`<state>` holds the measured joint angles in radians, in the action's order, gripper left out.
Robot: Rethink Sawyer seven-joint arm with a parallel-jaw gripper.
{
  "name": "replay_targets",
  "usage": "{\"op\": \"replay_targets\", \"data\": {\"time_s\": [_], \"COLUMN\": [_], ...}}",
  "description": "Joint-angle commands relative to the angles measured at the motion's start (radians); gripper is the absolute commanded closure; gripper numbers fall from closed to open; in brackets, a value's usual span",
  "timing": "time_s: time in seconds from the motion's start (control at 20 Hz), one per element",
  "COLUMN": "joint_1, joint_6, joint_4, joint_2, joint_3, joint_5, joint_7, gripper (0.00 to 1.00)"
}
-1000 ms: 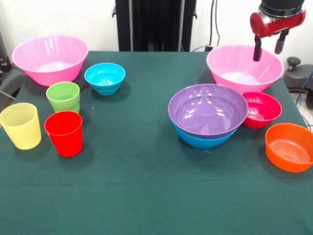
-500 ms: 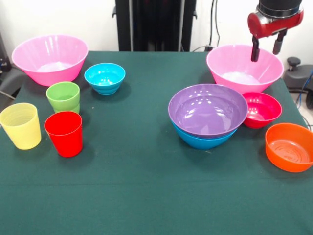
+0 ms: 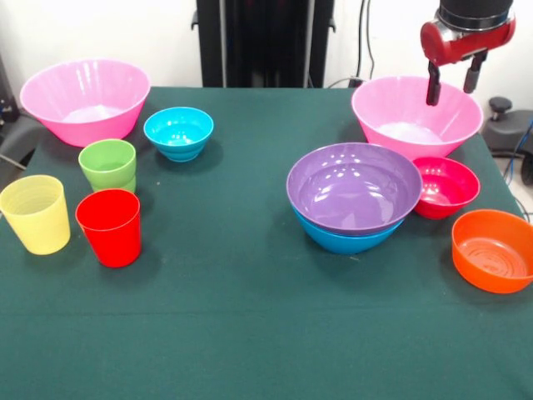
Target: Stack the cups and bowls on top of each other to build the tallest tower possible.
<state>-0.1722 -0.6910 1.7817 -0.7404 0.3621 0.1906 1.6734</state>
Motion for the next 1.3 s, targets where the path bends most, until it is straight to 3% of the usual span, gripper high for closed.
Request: {"op": "replay_targets", "data": {"time_s": [0.05, 0.6, 1.1, 1.3], "joint_1": [-0.028, -0.064, -0.057, -0.065], "joint_6": [0.001, -0.044, -0.061, -0.062], "joint_4": [-0.007, -0.016, -0.019, -0.004], "joint_2": [0.025, 0.02, 0.013, 0.007], "joint_3": [-0.007, 0.014, 0.009, -0.011], "joint_5": [-0.008, -0.006, 0.0, 0.049], "joint_7": [0.087, 0.043, 0.052, 0.014], "gripper": [0.0, 0.0, 0.0, 0.0]}}
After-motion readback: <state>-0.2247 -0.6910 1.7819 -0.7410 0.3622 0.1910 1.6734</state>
